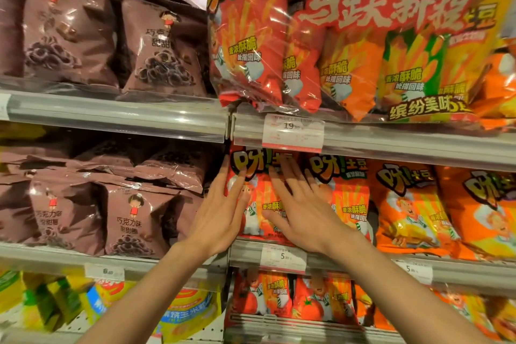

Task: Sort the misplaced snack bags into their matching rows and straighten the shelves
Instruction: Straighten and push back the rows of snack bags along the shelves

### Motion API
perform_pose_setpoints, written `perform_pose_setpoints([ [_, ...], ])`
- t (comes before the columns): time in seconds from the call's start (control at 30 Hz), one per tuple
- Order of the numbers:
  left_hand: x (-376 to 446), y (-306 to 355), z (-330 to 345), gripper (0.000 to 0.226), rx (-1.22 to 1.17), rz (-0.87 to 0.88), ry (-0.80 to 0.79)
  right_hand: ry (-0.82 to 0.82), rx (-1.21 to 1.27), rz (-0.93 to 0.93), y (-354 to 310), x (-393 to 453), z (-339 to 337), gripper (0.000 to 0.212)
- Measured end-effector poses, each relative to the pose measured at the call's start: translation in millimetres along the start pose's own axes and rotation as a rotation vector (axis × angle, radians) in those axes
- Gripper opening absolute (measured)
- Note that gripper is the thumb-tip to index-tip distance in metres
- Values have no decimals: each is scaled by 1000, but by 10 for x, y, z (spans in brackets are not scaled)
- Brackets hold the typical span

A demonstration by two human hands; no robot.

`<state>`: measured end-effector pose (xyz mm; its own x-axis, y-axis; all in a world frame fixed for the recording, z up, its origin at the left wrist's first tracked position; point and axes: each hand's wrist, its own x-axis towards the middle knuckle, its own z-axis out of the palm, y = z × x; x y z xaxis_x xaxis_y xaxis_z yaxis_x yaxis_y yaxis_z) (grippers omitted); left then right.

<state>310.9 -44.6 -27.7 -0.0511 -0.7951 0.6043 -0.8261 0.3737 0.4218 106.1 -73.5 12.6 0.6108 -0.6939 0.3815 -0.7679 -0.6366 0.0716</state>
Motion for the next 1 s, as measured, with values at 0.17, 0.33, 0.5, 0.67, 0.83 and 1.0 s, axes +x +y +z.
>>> perform_pose_setpoints([
  [0.17, -4, -75, 21, 59, 129, 18, -3, -42, -96, -22, 60, 37, 112, 74],
  [0.33, -27, -55, 19, 59, 132, -2, 13, -25, -75, -26, 68, 40, 95, 74],
  [0.5, -71, 181, -6, 53, 44, -24, 117, 106, -14, 124, 276, -139, -174, 75],
  [0.67, 16, 643, 140, 34, 3, 77, 209, 180, 48, 373, 777, -421, -438, 59],
  [0.83, 284, 1178, 457, 38, -122, 60, -12, 2, 306, 487, 1201, -648, -524, 73],
  [1.0, 575, 1439, 616, 49, -294, -243, -227, -114, 566, 430, 1435, -676, -414, 102],
])
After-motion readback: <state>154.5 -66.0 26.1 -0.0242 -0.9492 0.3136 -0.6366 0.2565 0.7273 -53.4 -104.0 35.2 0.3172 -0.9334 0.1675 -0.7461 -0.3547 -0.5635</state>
